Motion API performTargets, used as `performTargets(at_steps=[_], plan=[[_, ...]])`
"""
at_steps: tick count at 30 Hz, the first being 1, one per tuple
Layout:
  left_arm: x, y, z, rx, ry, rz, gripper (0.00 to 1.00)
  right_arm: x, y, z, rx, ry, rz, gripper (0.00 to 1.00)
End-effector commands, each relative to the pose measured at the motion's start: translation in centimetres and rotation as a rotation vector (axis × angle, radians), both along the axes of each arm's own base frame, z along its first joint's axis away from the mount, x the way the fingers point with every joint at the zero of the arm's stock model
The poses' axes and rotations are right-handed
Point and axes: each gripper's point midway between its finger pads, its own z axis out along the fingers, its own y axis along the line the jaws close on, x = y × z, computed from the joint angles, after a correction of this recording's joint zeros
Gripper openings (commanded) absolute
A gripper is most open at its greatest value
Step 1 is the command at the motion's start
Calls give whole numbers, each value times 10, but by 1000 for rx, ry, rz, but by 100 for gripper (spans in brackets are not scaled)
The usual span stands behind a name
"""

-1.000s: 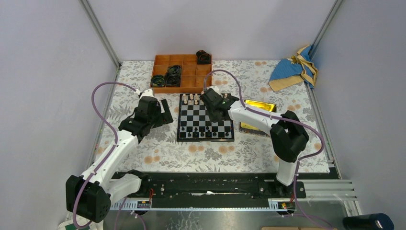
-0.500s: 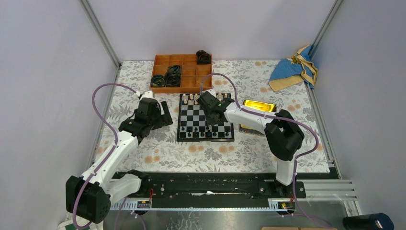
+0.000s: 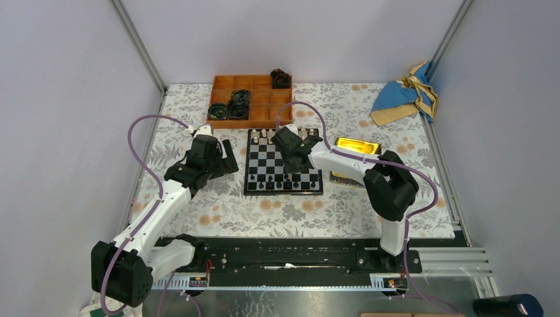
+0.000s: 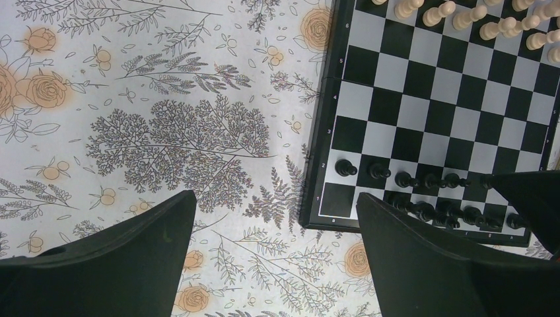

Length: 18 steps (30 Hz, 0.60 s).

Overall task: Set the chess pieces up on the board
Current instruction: Place the chess piece on the chessboard.

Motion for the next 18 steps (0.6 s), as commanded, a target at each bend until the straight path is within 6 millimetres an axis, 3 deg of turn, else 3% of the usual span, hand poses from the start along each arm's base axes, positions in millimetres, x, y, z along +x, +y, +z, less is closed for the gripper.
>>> performTargets(at_steps=[1,18], plan=[[3,1,0,2,-11,0,99,-2,-1,-6,-17,-1,-15,0],[0,1,-1,-5,-10,-2,99,-9,-7,-16,-22,23,-29,3]])
